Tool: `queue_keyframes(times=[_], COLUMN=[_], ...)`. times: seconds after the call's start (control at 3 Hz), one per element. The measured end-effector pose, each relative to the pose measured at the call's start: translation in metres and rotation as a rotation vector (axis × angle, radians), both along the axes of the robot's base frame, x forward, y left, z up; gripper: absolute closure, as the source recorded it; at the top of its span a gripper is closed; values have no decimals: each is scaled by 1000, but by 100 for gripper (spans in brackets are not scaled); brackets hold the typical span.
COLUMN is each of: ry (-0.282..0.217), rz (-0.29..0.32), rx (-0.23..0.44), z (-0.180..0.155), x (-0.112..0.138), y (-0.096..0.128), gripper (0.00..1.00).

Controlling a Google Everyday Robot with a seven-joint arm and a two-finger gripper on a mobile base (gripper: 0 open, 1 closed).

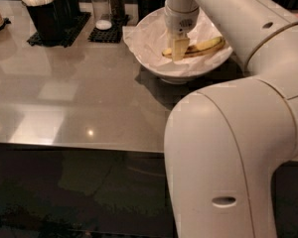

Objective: Pick banana from white bowl

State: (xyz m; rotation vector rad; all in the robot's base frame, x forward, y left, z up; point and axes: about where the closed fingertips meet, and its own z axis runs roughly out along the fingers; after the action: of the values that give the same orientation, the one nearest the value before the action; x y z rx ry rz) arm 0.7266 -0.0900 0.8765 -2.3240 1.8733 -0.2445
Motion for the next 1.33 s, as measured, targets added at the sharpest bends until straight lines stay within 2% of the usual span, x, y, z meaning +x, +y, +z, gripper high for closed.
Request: queue_keyframes(times=[0.33,1.0,1.33], ry=[-74,-167,-204], rz=[-29,-42,-32], rx=[78,405,529], z=[33,80,94], x=[-12,-52,-62], y=[-16,-48,-56], gripper=[100,100,100])
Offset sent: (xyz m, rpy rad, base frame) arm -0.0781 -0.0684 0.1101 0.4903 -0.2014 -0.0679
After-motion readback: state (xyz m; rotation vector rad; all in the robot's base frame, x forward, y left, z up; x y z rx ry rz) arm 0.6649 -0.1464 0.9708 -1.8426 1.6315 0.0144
